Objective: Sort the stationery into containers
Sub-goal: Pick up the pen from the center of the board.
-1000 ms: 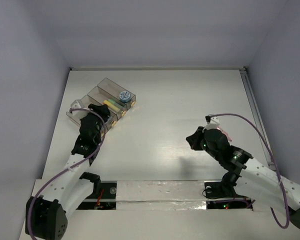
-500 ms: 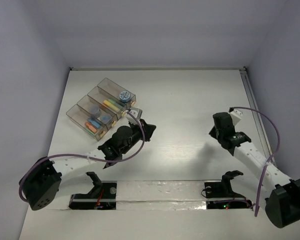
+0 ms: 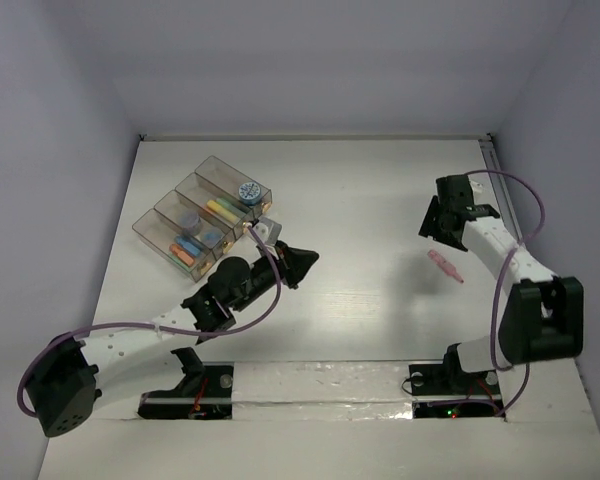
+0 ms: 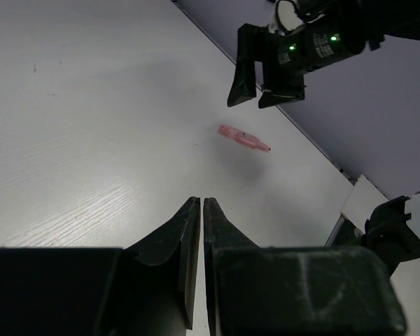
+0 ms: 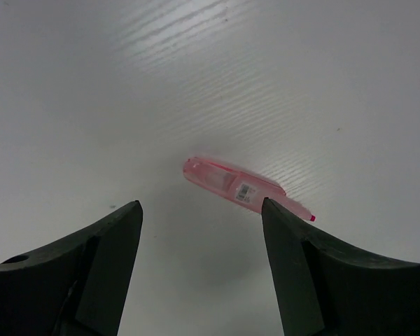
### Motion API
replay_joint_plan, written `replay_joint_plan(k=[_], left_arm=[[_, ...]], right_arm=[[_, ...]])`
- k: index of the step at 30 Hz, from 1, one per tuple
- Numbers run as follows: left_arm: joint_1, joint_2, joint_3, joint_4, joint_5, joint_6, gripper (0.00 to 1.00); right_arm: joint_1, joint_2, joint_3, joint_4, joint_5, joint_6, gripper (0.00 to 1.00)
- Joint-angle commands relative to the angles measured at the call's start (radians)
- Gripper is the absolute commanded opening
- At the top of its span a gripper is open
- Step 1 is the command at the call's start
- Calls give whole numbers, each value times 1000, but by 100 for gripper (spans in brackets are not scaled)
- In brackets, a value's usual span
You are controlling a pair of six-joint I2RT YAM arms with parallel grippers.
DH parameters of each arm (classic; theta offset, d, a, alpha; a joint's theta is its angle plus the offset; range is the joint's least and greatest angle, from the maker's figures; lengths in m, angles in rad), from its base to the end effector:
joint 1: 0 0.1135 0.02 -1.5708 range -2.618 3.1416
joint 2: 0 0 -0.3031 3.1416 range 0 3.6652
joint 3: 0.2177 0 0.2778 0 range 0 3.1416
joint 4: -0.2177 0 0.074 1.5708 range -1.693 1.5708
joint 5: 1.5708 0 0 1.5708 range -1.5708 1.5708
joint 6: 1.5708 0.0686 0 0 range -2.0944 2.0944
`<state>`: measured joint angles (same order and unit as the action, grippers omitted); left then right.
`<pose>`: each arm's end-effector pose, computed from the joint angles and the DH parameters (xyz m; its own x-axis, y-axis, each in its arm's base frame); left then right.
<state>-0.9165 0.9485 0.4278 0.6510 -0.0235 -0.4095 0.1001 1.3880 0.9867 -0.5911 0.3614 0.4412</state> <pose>0.1533 -0.1973 0.2954 -0.2376 -0.3442 -0.9083 0.7462 0.5340 -0.3976 0.3144 0.0072 0.2451 -0.7111 0.3300 -0.6208 0.4452 0.8948 -0.0343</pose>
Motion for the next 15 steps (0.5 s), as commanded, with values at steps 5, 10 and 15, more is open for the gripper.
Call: replay_joint_plan(k=[5,10,15], left_arm=[[-2,-33,-14,44,51,-17,5],[-2,-16,-11,55,60,-23,5],[-2,2,-8,61,71,-26,4]], right_arm=[[-65,161,86,-116,-121,-163,76],[-74,255,124,-127,-162,-231,75],[-74,342,151,-127,-168,-289,73]])
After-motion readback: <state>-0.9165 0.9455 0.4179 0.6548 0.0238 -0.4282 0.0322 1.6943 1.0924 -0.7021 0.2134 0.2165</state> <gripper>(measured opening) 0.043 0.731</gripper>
